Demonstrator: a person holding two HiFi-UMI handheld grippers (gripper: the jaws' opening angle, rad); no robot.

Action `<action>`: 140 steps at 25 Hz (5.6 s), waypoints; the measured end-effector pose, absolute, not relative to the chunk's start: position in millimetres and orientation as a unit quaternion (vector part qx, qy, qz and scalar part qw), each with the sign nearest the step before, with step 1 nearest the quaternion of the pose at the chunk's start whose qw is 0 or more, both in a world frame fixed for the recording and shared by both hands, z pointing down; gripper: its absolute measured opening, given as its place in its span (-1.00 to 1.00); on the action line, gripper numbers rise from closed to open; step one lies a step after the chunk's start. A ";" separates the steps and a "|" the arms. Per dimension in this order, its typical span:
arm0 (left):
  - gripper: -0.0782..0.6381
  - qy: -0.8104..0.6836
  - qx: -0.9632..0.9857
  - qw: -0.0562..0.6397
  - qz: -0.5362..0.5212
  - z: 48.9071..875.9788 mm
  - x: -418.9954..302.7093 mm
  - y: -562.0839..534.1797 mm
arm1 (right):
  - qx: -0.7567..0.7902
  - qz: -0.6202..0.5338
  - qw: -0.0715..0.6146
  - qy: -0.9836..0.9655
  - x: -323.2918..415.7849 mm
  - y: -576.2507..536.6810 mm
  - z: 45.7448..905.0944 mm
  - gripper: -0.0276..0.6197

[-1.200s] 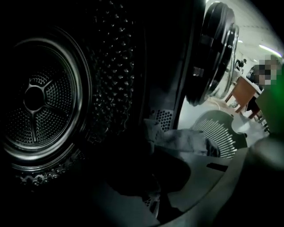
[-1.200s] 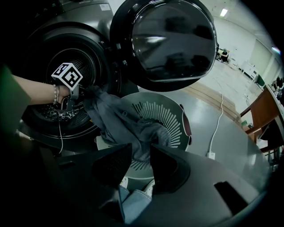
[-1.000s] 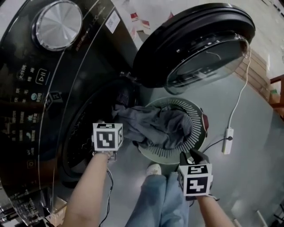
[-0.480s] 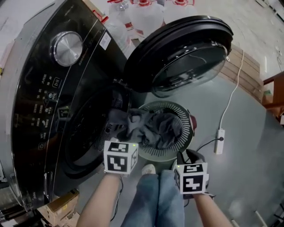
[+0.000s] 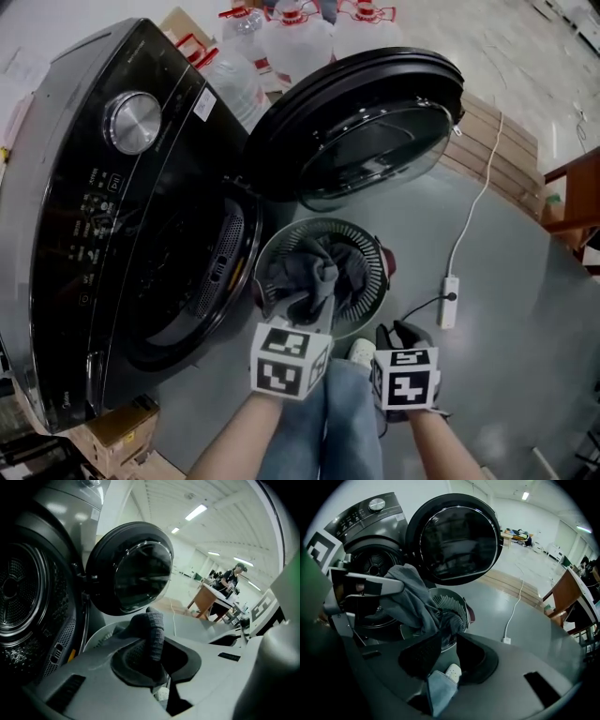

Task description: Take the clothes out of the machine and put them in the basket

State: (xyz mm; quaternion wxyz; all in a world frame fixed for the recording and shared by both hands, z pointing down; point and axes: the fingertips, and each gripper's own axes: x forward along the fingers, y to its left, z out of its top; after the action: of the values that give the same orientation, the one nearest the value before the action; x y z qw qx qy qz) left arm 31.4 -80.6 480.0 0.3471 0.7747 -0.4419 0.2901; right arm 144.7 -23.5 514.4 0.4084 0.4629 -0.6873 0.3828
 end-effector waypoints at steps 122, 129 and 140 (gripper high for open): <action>0.43 -0.619 0.773 0.069 0.119 -13.1 -143.4 227.4 | 0.550 0.180 0.164 -0.799 73.8 266.0 21.2 -0.83; 0.43 -0.599 0.794 0.015 0.104 -51.6 -170.9 217.9 | 0.568 0.139 0.126 -0.801 45.3 255.8 -20.3 -0.83; 0.42 -0.564 0.821 -0.056 0.066 -125.2 -205.1 209.7 | 0.594 -0.018 0.094 -0.799 7.2 252.6 -108.5 -0.83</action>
State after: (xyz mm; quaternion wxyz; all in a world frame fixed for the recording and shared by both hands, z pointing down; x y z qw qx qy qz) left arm -205.1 209.7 -125.2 -0.0560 0.8212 -0.5641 0.0658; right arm 7.2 252.6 -108.5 0.0941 0.5941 -0.7986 -0.0184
